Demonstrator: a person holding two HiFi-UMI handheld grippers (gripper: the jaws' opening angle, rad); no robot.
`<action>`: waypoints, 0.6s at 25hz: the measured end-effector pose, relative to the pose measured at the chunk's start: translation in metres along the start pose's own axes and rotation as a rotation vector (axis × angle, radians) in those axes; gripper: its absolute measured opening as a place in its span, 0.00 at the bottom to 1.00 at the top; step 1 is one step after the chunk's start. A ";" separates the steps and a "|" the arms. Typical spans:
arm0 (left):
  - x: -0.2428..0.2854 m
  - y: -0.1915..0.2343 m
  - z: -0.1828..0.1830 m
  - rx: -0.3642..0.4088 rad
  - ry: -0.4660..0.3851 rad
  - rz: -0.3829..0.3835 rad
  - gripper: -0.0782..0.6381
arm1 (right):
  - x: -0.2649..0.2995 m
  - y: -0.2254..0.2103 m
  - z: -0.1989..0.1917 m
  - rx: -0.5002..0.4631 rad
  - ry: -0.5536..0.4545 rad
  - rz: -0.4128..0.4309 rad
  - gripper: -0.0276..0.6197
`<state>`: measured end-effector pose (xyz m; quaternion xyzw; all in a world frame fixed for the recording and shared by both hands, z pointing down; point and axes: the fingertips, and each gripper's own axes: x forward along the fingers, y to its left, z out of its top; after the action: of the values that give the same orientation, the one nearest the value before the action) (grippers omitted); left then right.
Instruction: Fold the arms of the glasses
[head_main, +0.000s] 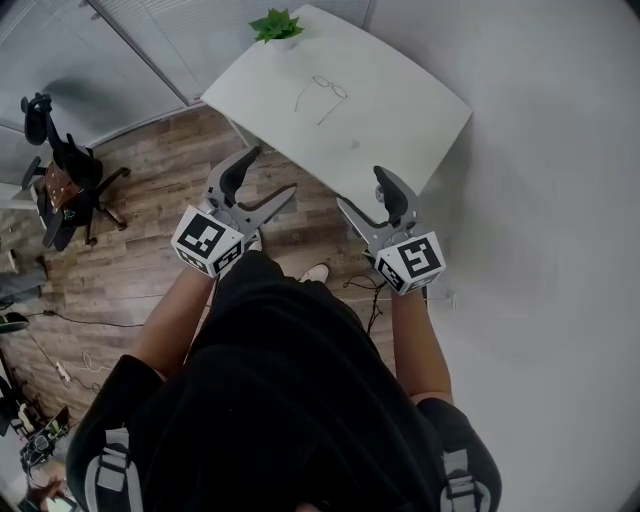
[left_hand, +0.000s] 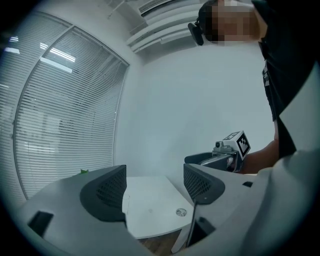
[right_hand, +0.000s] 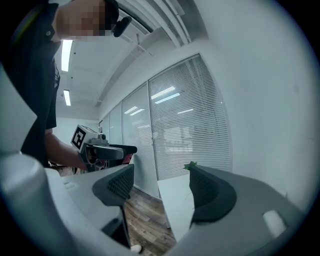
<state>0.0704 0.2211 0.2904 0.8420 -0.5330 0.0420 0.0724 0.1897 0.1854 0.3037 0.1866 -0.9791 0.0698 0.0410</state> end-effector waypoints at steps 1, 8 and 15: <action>0.001 0.007 -0.001 -0.001 0.001 0.005 0.58 | 0.005 -0.002 0.000 0.001 0.001 -0.002 0.58; 0.021 0.073 -0.014 -0.010 0.013 -0.024 0.58 | 0.064 -0.020 -0.007 0.003 0.039 -0.048 0.58; 0.048 0.170 -0.011 -0.011 0.022 -0.102 0.58 | 0.158 -0.041 -0.002 0.007 0.082 -0.123 0.58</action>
<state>-0.0626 0.1089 0.3216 0.8672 -0.4886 0.0448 0.0850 0.0582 0.0910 0.3277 0.2434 -0.9631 0.0781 0.0843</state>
